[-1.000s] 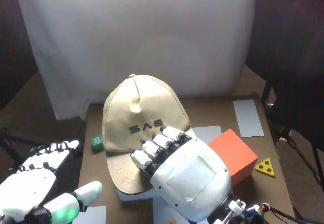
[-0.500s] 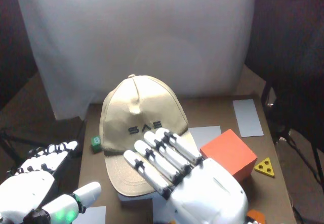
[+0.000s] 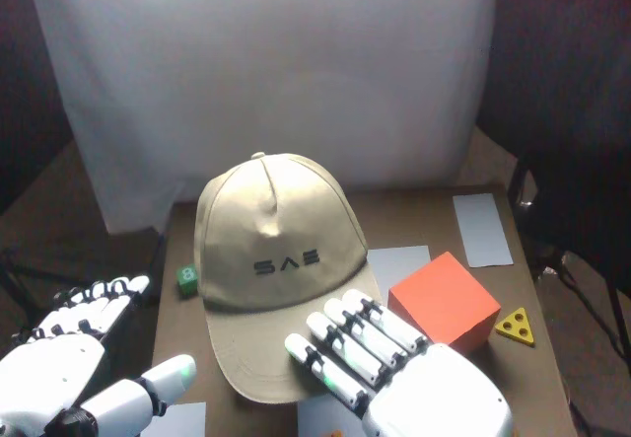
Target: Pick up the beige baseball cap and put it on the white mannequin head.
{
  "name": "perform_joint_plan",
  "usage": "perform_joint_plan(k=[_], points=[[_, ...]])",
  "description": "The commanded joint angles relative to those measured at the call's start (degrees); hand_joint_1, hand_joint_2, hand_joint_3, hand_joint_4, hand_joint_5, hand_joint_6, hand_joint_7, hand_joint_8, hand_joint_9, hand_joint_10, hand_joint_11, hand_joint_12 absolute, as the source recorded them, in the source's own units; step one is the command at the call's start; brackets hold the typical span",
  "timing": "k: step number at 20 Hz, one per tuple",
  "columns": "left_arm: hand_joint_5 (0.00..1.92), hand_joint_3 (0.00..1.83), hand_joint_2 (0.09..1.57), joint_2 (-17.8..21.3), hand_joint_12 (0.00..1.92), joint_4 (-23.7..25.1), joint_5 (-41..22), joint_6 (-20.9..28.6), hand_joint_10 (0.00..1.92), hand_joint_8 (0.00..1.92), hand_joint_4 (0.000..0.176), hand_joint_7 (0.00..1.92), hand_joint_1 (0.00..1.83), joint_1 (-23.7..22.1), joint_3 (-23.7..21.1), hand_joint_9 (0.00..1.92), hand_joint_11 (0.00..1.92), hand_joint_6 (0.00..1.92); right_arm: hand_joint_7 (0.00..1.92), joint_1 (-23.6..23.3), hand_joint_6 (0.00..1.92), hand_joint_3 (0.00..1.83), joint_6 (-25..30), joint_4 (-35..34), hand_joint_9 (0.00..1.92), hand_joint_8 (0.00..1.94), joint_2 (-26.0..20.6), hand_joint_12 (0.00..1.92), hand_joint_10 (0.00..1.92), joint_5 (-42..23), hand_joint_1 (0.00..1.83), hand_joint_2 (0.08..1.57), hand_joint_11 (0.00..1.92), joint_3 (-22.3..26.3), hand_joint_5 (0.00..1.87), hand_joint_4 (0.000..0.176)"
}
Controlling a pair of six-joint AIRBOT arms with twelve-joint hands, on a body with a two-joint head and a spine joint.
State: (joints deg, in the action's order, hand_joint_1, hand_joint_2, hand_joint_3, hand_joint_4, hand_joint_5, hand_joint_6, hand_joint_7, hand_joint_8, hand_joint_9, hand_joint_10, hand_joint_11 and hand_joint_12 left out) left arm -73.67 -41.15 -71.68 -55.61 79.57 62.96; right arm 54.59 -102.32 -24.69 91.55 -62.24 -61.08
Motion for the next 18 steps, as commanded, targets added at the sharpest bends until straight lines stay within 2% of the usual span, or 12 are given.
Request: perform_joint_plan(k=[1, 3, 7, 8, 9, 12, 14, 17, 18], points=[[0.0, 0.0, 1.18, -0.3, 0.14, 1.4, -6.5, 0.3, 0.0, 0.0, 0.0, 0.0, 0.0, 0.0, 0.0, 0.0, 0.0, 0.0, 0.0, 0.4, 0.0, 0.0, 0.0, 3.4, 0.0, 0.0, -0.4, 0.18, 0.0, -3.9, 0.42, 0.92, 0.0, 0.7, 0.03, 0.041], [0.0, 0.0, 1.18, -0.3, 0.14, 1.4, -6.5, 0.3, 0.0, 0.0, 0.0, 0.0, 0.0, 0.0, -0.1, 0.0, 0.0, 0.0, 0.0, 0.3, 0.0, 0.0, 0.0, 3.1, 0.0, 0.0, -1.4, 0.18, 0.0, -3.9, 0.42, 0.92, 0.0, 1.6, 0.03, 0.041], [0.0, 0.0, 1.18, -0.3, 0.2, 1.5, -6.7, 0.3, 0.0, 0.0, 0.0, 0.0, 0.0, 0.1, -0.1, 0.0, 0.0, 0.0, 0.0, -2.0, 0.0, 0.0, 1.3, -0.4, 0.0, 0.0, -7.3, 0.19, 0.0, -1.4, 0.42, 0.92, 0.0, 5.9, 0.03, 0.041], [0.0, 0.0, 1.18, -0.3, 0.2, 1.6, -6.9, 0.3, 0.0, 0.0, 0.0, 0.0, 0.0, 0.2, -0.2, 0.0, 0.0, 0.0, 0.0, -2.9, 0.0, 0.0, 1.4, -1.6, 0.0, 0.0, -9.5, 0.19, 0.0, -0.1, 0.42, 0.92, 0.0, 7.2, 0.03, 0.041], [0.0, 0.0, 1.18, -0.2, 0.22, 1.6, -7.2, 0.6, 0.0, 0.0, 0.0, 0.0, 0.0, 0.2, -0.2, 0.0, 0.0, 0.0, 0.0, -3.7, 0.0, 0.0, 1.4, -2.8, 0.0, 0.0, -10.8, 0.28, 0.0, 1.1, 0.42, 0.92, 0.0, 7.9, 0.03, 0.041], [0.0, 0.0, 1.18, 0.6, 0.22, 0.6, -9.3, 0.8, 0.0, 0.0, 0.0, 0.0, 0.0, -0.5, -1.1, 0.0, 0.0, 0.0, 0.02, -8.8, 0.01, 0.0, 0.6, -11.6, 0.02, 0.01, -16.7, 0.36, 0.0, 9.6, 0.42, 0.93, 0.0, 10.6, 0.06, 0.041], [0.0, 0.0, 1.18, 3.0, 0.23, -2.1, -8.9, -2.3, 0.0, 0.0, 0.0, 0.0, 0.0, -2.0, -3.9, 0.0, 0.0, 0.0, 0.02, -12.9, 0.01, 0.0, -0.1, -16.5, 0.02, 0.01, -19.6, 0.36, 0.0, 17.0, 0.43, 0.93, 0.0, 10.9, 0.07, 0.041], [0.0, 0.0, 1.18, 9.3, 0.24, -8.0, -5.4, -8.6, 0.0, 0.0, 0.0, 0.01, 0.0, -5.9, -10.2, 0.0, 0.0, 0.0, 0.04, -19.1, 0.01, 0.0, -6.3, -27.3, 0.02, 0.01, -22.9, 0.38, 0.0, 27.5, 0.45, 0.91, 0.0, 10.8, 0.08, 0.041], [0.0, 0.0, 1.18, 11.9, 0.24, -11.0, -3.2, -13.8, 0.0, 0.0, 0.0, 0.01, 0.0, -7.8, -12.7, 0.0, 0.0, 0.0, 0.04, -20.2, 0.01, 0.0, -8.6, -29.7, 0.02, 0.01, -23.3, 0.38, 0.0, 29.2, 0.45, 0.91, 0.0, 10.8, 0.08, 0.041]])
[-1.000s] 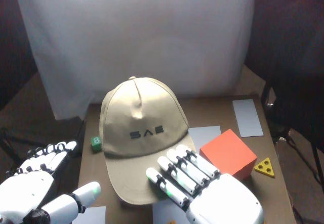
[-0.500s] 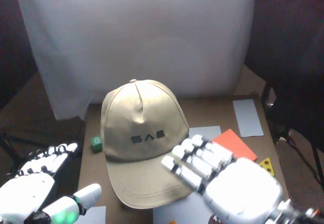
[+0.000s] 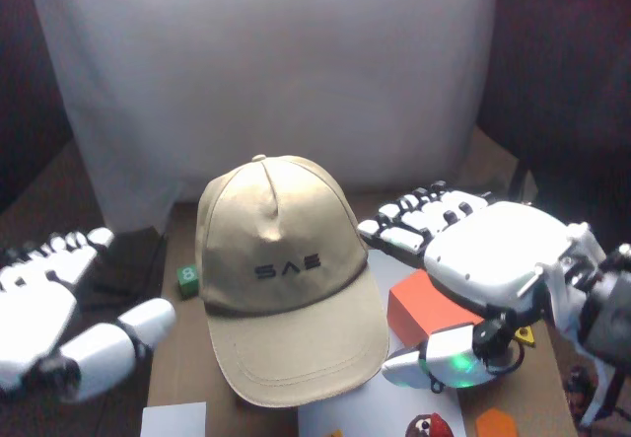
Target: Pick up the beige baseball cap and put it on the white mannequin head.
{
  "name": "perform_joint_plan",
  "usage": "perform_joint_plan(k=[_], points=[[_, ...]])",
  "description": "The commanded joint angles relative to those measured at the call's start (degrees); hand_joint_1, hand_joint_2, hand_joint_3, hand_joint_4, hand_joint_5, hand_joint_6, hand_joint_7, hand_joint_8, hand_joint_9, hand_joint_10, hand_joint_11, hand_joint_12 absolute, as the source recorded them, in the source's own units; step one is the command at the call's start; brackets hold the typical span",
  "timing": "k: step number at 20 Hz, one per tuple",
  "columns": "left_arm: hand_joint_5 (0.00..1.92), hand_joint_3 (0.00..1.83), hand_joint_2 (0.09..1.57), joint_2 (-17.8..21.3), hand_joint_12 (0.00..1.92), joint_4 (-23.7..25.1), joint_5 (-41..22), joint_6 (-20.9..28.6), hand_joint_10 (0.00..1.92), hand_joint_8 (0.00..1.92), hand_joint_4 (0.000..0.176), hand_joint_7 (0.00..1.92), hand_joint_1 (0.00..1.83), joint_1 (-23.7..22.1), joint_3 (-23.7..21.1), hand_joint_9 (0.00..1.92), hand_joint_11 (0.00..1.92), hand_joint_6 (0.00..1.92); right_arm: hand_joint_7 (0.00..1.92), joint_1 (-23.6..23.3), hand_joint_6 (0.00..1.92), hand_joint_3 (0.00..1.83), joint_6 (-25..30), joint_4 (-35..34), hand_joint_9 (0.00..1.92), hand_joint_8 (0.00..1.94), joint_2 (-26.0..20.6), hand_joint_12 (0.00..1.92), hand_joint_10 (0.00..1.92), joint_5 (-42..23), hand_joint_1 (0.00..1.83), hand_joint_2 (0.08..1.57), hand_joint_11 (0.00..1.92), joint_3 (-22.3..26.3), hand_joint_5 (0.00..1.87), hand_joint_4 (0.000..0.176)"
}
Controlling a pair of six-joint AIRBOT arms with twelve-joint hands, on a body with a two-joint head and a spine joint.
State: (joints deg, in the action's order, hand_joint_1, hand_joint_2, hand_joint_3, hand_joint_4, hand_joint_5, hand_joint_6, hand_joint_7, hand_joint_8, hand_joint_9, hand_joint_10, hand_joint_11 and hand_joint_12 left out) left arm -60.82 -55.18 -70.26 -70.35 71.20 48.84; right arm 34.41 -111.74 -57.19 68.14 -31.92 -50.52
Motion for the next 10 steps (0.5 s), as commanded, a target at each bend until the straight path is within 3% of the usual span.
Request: perform_joint_plan(k=[1, 3, 5, 6, 7, 8, 9, 10], points=[[0.01, 0.0, 1.18, 1.7, 0.27, -0.6, -2.5, -3.3, 0.0, 0.0, 0.0, 0.01, 0.0, -1.7, -1.3, 0.01, 0.0, 0.0, 0.04, -0.9, 0.01, 0.0, -1.9, 0.0, 0.03, 0.0, -0.3, 0.4, 0.0, -0.5, 0.46, 0.91, 0.0, 0.3, 0.09, 0.04], [0.1, 0.0, 1.18, 6.9, 0.5, -7.5, 2.1, -9.6, 0.0, 0.0, 0.0, 0.11, 0.0, -6.7, -6.3, 0.13, 0.0, 0.0, 0.14, -2.2, 0.02, 0.0, -5.5, -2.9, 0.14, 0.01, -0.6, 0.59, 0.02, 0.8, 0.46, 0.92, 0.0, 0.3, 0.2, 0.032], [0.12, 0.0, 1.18, 10.8, 0.55, -13.9, 9.5, -17.2, 0.0, 0.0, 0.0, 0.13, 0.0, -12.1, -9.9, 0.16, 0.0, 0.0, 0.17, -2.5, 0.01, 0.0, -5.4, -2.9, 0.16, 0.01, -0.4, 0.65, 0.01, 0.9, 0.46, 0.93, 0.0, 0.1, 0.22, 0.031], [0.26, 0.0, 1.19, 11.8, 0.71, -17.6, 12.1, -20.9, 0.01, 0.01, 0.0, 0.24, 0.01, -14.6, -11.4, 0.27, 0.01, 0.01, 0.36, -2.2, 0.02, 0.0, -5.6, -3.0, 0.32, 0.02, 0.0, 0.91, 0.03, 0.6, 0.49, 0.93, 0.04, 0.2, 0.39, 0.015], [0.54, 0.0, 1.18, 12.1, 0.85, -19.1, 12.7, -22.4, 0.09, 0.05, 0.0, 0.63, 0.14, -15.8, -12.4, 0.64, 0.27, 0.02, 0.78, -1.9, 0.06, 0.0, -5.6, -2.9, 0.76, 0.11, 0.3, 1.2, 0.26, 0.6, 0.6, 0.93, 0.46, 0.2, 0.74, 0.0], [0.79, 0.0, 1.19, 12.6, 1.02, -21.4, 13.9, -23.0, 0.23, 0.11, 0.0, 0.87, 0.27, -17.0, -13.5, 0.86, 0.5, 0.04, 0.96, -1.9, 0.13, 0.0, -5.7, -2.9, 0.83, 0.3, 0.6, 1.46, 0.89, 0.6, 0.71, 0.94, 0.71, 0.2, 0.97, 0.0], [0.79, 0.0, 1.19, 12.9, 1.02, -22.7, 14.0, -23.8, 0.23, 0.11, 0.0, 0.87, 0.27, -18.1, -14.5, 0.86, 0.5, 0.04, 0.96, -1.9, 0.13, 0.0, -5.8, -2.9, 0.83, 0.3, 0.9, 1.46, 0.89, 0.3, 0.71, 0.94, 0.71, 0.2, 0.97, 0.0], [0.94, 0.0, 1.19, 13.2, 1.16, -26.1, 14.2, -26.5, 0.65, 0.2, 0.0, 0.97, 0.33, -19.7, -15.5, 0.82, 0.62, 0.04, 0.94, -2.1, 0.28, 0.0, -5.8, -2.9, 0.79, 0.64, 1.2, 1.63, 1.28, -0.1, 0.77, 0.96, 0.78, 0.2, 1.04, 0.0]])
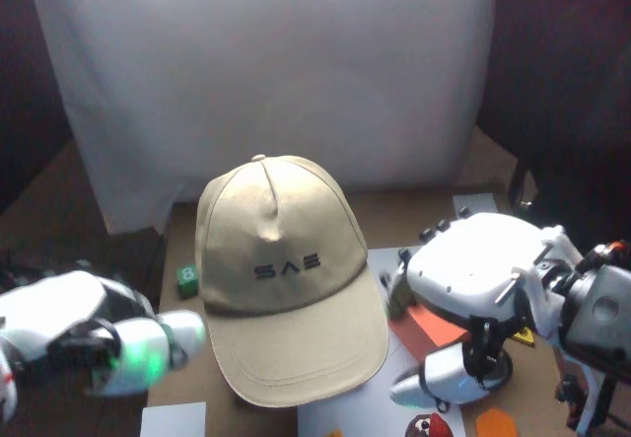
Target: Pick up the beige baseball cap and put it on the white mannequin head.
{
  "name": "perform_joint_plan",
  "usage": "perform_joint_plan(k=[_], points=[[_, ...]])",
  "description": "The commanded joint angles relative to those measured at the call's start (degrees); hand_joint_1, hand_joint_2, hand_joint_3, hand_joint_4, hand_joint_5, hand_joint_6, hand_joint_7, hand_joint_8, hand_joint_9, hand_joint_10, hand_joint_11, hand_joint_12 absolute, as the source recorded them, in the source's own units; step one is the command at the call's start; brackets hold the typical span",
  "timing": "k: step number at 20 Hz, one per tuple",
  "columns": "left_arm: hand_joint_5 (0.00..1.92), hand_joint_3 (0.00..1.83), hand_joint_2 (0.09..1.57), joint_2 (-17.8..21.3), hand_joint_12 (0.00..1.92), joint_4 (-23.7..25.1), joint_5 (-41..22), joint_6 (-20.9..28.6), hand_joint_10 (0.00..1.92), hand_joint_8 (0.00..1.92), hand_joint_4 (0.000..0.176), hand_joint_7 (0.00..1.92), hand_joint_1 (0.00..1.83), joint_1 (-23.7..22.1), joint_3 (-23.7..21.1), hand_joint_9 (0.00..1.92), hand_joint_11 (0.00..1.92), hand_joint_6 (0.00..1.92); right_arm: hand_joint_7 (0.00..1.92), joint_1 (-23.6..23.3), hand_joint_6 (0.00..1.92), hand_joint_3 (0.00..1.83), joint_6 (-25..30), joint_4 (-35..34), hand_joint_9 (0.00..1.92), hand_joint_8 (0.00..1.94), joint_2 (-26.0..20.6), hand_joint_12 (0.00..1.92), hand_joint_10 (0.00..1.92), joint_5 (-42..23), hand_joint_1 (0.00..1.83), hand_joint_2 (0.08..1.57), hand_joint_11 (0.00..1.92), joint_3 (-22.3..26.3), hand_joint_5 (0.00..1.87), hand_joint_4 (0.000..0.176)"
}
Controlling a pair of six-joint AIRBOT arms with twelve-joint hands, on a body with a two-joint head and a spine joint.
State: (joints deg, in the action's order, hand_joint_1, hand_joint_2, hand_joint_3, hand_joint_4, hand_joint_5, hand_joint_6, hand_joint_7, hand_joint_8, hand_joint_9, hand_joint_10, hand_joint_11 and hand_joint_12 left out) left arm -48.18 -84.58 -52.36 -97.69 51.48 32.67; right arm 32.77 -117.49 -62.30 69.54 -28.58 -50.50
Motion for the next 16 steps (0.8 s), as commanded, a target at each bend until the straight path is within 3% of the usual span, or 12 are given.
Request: perform_joint_plan(k=[1, 2, 3, 4, 5, 10, 12, 14, 15, 16], points=[[0.93, 0.0, 1.18, 0.8, 1.48, 0.9, -3.5, -1.8, 1.28, 0.83, 0.0, 0.91, 0.46, -1.2, -0.2, 0.8, 0.75, 0.48, 0.86, -0.5, 0.96, 0.01, 0.0, 2.2, 0.79, 1.18, -0.1, 1.86, 1.66, -4.1, 0.82, 1.0, 0.88, 0.3, 0.91, 0.0], [0.77, 0.0, 1.18, 0.9, 1.65, -0.3, -3.2, -2.9, 1.61, 1.3, 0.0, 0.79, 0.5, -2.2, -1.0, 0.77, 0.79, 1.0, 0.78, -0.7, 1.39, 0.0, 0.0, 2.2, 0.79, 1.49, 0.0, 1.92, 1.86, -4.7, 0.84, 1.02, 0.95, 0.4, 0.78, 0.0], [0.74, 0.0, 1.18, 1.0, 1.67, -0.6, -3.3, -3.0, 1.64, 1.34, 0.0, 0.77, 0.51, -2.5, -1.3, 0.76, 0.8, 1.08, 0.78, -0.8, 1.43, 0.0, 0.0, 2.2, 0.8, 1.52, 0.0, 1.92, 1.87, -4.7, 0.84, 1.03, 0.96, 0.4, 0.77, 0.0], [0.65, 0.0, 1.18, 0.9, 1.87, -0.5, -3.1, -3.3, 1.87, 1.8, 0.0, 0.73, 0.66, -3.1, -1.5, 0.81, 0.94, 1.75, 0.88, -0.9, 1.82, 0.01, 0.1, 2.2, 1.06, 1.86, 0.0, 1.92, 1.91, -4.9, 0.88, 1.07, 1.23, 0.4, 0.79, 0.0], [0.63, 0.0, 1.18, 0.9, 1.91, -1.1, -2.6, -3.9, 1.91, 1.9, 0.0, 0.72, 0.69, -3.8, -1.6, 0.83, 0.97, 1.89, 0.91, -0.8, 1.9, 0.01, 0.1, 2.2, 1.14, 1.92, 0.0, 1.92, 1.92, -5.0, 0.89, 1.08, 1.31, 0.4, 0.79, 0.0], [0.64, 0.0, 1.19, 0.4, 1.92, -5.0, -0.7, -10.4, 1.92, 1.92, 0.0, 0.74, 0.72, -8.7, -0.6, 0.84, 0.97, 1.92, 0.99, -0.7, 1.92, 0.01, 0.1, 2.2, 1.19, 1.94, -0.4, 1.92, 1.92, -5.1, 0.88, 1.12, 1.38, 0.4, 0.91, 0.0], [0.88, 0.0, 1.17, 0.5, 1.92, -5.2, 0.0, -10.4, 1.92, 1.92, 0.0, 0.91, 0.8, -9.8, -0.3, 0.98, 1.07, 1.92, 1.14, -0.7, 1.92, 0.01, 0.1, 2.2, 1.33, 1.94, -0.5, 1.92, 1.92, -5.2, 0.82, 1.15, 1.54, 0.5, 1.02, 0.0], [1.2, 0.0, 1.16, 0.7, 1.92, -5.2, 0.4, -10.5, 1.92, 1.92, 0.0, 1.25, 0.8, -10.7, -0.2, 1.29, 1.33, 1.92, 1.45, -0.6, 1.92, 0.01, 0.1, 2.2, 1.67, 1.94, -0.6, 1.92, 1.92, -5.3, 0.72, 1.24, 1.85, 0.5, 1.29, 0.0], [1.28, 0.0, 1.16, 0.7, 1.92, -5.1, 0.6, -10.5, 1.92, 1.92, 0.0, 1.33, 0.8, -11.0, -0.3, 1.36, 1.42, 1.92, 1.53, -0.5, 1.92, 0.0, 0.1, 2.2, 1.73, 1.94, -0.6, 1.92, 1.92, -5.3, 0.68, 1.29, 1.9, 0.6, 1.36, 0.138], [1.29, 0.0, 1.19, 0.7, 1.92, -5.0, 0.8, -10.5, 1.92, 1.92, 0.047, 1.38, 0.78, -11.2, -0.4, 1.42, 1.51, 1.92, 1.56, -0.5, 1.92, 0.02, 0.1, 2.2, 1.72, 1.94, -0.6, 1.92, 1.92, -5.3, 0.67, 1.35, 1.91, 0.6, 1.38, 0.168]])
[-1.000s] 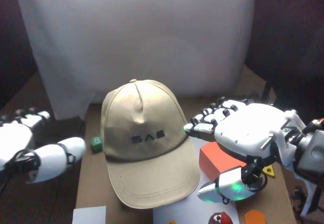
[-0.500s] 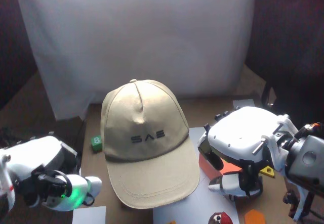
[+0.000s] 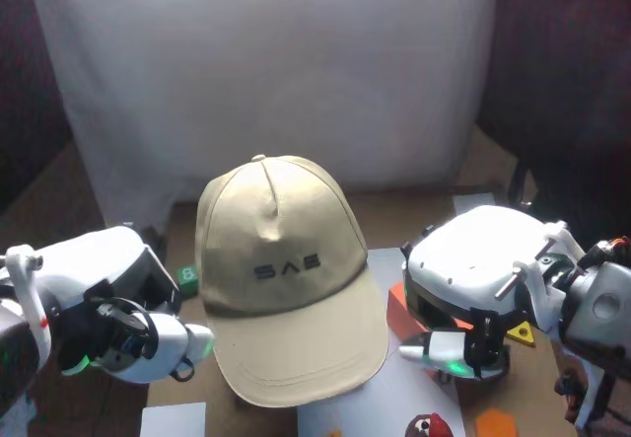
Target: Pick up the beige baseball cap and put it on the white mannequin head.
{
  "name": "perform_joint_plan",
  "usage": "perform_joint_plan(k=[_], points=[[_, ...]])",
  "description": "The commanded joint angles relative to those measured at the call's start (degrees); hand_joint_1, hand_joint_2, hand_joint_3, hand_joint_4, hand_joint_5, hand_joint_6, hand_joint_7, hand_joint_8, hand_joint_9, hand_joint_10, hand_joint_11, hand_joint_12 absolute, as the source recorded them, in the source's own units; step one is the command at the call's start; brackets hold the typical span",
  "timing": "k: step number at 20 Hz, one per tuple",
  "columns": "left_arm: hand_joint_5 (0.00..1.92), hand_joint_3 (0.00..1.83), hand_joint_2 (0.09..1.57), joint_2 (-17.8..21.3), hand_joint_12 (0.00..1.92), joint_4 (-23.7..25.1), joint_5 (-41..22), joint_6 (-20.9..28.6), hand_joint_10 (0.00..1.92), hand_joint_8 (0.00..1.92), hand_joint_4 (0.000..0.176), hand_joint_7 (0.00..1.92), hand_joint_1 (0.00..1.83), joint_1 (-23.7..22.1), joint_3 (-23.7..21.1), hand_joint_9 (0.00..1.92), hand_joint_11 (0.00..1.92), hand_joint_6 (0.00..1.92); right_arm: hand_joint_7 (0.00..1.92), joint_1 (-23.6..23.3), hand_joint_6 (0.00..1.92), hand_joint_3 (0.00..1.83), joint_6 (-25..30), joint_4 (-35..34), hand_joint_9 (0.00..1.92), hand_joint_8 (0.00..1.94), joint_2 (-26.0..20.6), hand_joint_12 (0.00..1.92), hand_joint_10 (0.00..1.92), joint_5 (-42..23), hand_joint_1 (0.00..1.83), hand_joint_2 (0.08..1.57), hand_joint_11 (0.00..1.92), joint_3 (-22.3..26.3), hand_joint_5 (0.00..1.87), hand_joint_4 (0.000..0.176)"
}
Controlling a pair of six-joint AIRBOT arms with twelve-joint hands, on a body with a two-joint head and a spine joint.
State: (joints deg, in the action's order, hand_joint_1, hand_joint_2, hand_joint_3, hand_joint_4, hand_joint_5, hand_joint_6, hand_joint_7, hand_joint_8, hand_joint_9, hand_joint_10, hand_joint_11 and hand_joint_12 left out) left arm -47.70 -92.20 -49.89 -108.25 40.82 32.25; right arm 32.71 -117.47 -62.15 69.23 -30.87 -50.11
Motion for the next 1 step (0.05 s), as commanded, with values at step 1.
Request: perform_joint_plan(k=[1], points=[[1.29, 0.0, 1.22, 0.2, 1.92, 3.0, -1.4, 0.1, 1.92, 1.92, 0.139, 1.39, 0.75, -0.6, -0.1, 1.46, 1.56, 1.92, 1.55, -0.3, 1.92, 0.02, 0.1, 2.1, 1.72, 1.94, -0.3, 1.92, 1.92, -3.2, 0.69, 1.38, 1.9, 0.2, 1.34, 0.174]])
